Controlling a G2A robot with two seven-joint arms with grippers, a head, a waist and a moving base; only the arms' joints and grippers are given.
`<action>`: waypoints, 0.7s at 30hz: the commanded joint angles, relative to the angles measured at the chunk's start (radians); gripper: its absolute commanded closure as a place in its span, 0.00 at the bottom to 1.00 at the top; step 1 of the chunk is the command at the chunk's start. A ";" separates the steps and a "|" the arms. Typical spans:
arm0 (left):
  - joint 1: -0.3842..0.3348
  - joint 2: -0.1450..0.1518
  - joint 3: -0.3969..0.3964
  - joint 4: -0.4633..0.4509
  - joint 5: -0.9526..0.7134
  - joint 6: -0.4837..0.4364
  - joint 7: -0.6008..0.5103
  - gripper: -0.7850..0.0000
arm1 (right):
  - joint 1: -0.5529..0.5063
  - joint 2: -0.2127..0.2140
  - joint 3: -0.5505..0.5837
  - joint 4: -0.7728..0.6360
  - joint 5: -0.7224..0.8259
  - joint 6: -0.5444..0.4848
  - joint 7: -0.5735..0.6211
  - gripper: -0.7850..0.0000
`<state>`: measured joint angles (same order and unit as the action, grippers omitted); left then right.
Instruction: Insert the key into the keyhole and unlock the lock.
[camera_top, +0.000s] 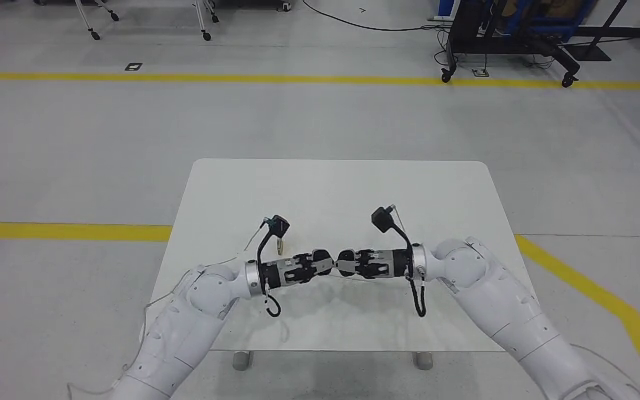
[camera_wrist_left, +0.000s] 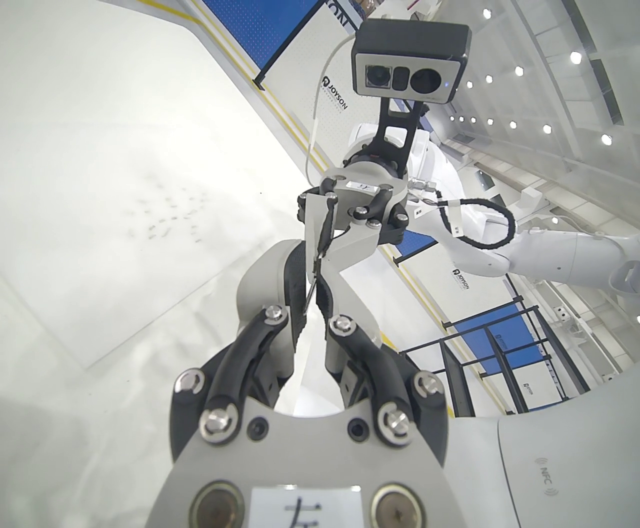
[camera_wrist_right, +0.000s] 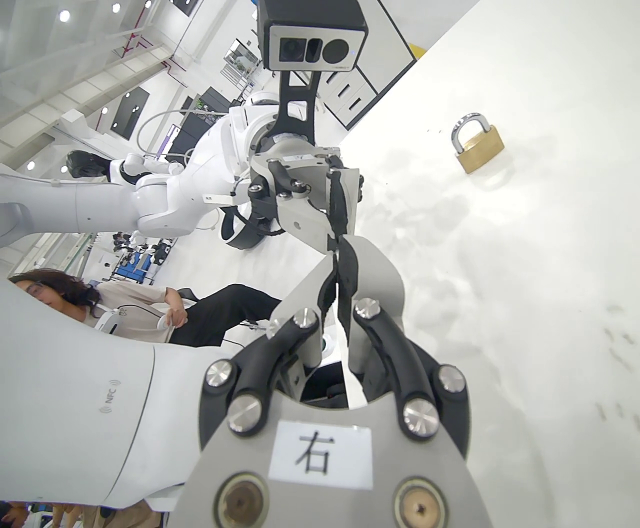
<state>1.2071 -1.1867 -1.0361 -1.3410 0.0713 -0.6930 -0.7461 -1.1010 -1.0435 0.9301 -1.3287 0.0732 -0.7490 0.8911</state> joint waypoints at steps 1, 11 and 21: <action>0.002 -0.001 -0.001 0.001 -0.008 0.001 0.022 0.00 | 0.000 0.001 0.001 0.003 0.013 -0.002 0.005 1.00; 0.007 0.004 -0.037 0.011 -0.093 -0.022 0.078 0.00 | -0.018 0.013 0.059 0.039 0.054 -0.042 -0.045 1.00; 0.007 0.005 -0.038 -0.004 -0.073 -0.017 0.082 0.00 | -0.069 0.041 0.189 0.081 0.087 -0.056 -0.131 1.00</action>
<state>1.2137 -1.1821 -1.0732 -1.3318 -0.0198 -0.7138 -0.6672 -1.1706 -1.0019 1.1211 -1.2474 0.1611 -0.8047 0.7590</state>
